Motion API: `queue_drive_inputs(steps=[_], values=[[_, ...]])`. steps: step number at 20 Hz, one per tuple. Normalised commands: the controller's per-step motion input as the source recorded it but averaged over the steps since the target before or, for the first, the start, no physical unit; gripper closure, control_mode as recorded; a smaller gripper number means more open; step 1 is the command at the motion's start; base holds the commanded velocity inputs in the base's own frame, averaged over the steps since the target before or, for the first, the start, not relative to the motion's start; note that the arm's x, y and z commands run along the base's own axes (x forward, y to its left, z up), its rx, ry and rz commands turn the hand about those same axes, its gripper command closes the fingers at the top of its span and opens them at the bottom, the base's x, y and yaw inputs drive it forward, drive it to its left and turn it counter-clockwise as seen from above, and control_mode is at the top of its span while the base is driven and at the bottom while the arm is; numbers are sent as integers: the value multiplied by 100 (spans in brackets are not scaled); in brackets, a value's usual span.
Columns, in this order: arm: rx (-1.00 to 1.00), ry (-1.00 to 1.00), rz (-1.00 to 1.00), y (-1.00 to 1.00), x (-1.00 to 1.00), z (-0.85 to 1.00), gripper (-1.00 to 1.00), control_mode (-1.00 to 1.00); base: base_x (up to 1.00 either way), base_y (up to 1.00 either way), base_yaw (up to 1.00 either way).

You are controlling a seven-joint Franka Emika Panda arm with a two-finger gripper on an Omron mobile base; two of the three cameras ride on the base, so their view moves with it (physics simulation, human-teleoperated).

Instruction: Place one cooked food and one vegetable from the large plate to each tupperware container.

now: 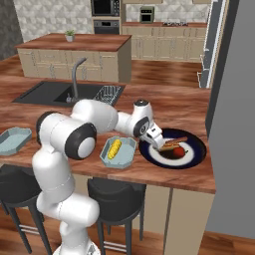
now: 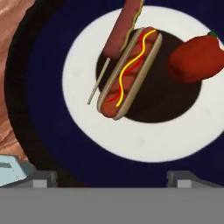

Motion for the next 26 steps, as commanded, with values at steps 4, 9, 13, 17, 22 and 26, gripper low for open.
queue_drive_inputs(steps=[4, 9, 13, 17, 22, 26], values=[[4, 0, -6, -37, 18, -27, -100, -100, 0, 0, 0], [0, 0, -6, -33, 16, -23, -100, -100, 0, 0, 0], [0, 0, -4, -27, 31, -13, -100, -100, 0, 0, 0], [3, 0, 0, -4, 24, -18, -100, -100, 0, 0, 0], [3, 0, 0, -11, 19, -28, -100, -100, 0, 0, 0], [4, 0, 0, -10, 4, -25, -100, -100, 0, 0, 0]])
